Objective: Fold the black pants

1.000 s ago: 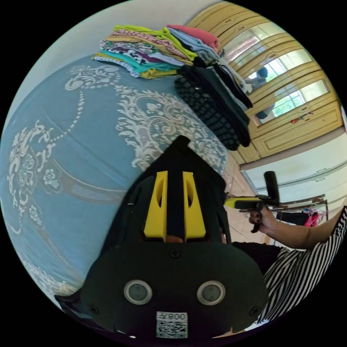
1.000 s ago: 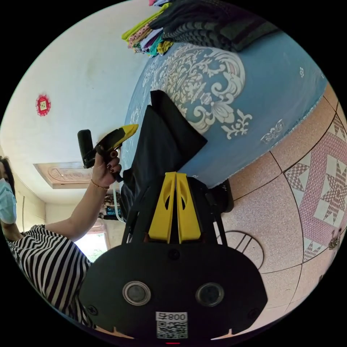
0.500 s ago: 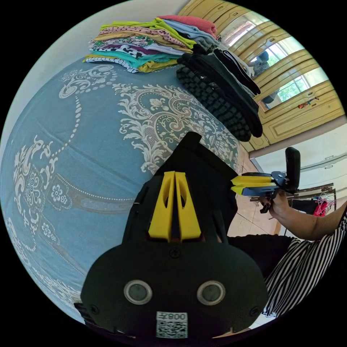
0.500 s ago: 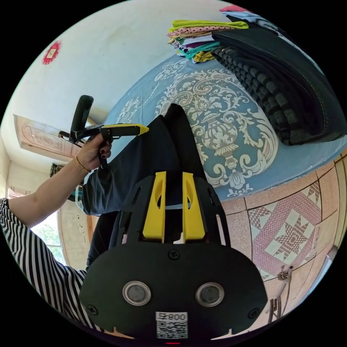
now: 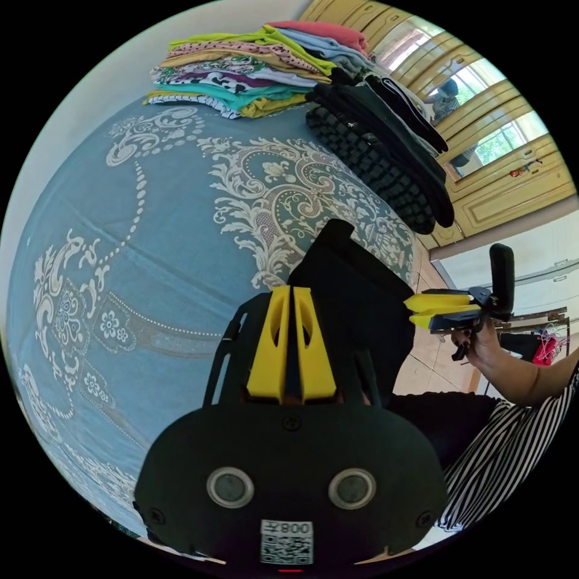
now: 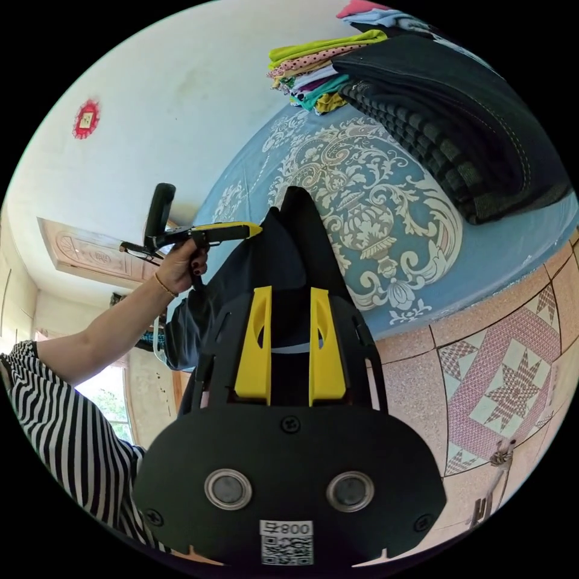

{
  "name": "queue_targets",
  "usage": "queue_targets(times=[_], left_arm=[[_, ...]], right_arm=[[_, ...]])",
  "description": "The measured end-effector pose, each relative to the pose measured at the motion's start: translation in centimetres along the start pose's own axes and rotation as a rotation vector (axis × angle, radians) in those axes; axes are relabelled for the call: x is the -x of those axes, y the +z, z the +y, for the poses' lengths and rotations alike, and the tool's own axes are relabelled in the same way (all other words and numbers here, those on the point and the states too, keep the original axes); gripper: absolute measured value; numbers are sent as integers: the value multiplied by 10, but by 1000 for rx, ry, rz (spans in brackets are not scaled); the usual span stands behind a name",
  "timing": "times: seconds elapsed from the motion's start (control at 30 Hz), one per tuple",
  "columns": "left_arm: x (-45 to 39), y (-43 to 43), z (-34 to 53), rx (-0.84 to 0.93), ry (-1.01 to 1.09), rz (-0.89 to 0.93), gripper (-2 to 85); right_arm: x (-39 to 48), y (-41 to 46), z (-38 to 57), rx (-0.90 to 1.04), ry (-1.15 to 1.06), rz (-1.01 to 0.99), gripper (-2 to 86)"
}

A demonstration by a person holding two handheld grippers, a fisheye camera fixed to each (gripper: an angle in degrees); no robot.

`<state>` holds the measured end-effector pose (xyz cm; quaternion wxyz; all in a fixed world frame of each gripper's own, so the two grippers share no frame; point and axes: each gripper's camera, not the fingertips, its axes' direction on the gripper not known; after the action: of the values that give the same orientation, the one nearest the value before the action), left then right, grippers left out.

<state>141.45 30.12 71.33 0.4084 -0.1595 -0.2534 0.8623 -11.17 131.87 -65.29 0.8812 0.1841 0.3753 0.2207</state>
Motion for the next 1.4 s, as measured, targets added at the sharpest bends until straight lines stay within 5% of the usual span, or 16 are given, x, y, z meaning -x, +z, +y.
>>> queue_targets(times=[0.33, 0.87, 1.27, 1.4], left_arm=[[-40, -36, 2, -199, 164, -28, 13], [-21, 22, -83, 21, 76, -89, 43], [-22, -40, -103, -139, 97, 13, 5], [-15, -20, -112, -31, 57, -52, 9]], right_arm=[[-2, -12, 11, 37, -100, -44, 28], [-103, -8, 17, -60, 303, -109, 83], [-85, -57, 0, -146, 132, -165, 17], [-117, -23, -16, -54, 193, -114, 24]])
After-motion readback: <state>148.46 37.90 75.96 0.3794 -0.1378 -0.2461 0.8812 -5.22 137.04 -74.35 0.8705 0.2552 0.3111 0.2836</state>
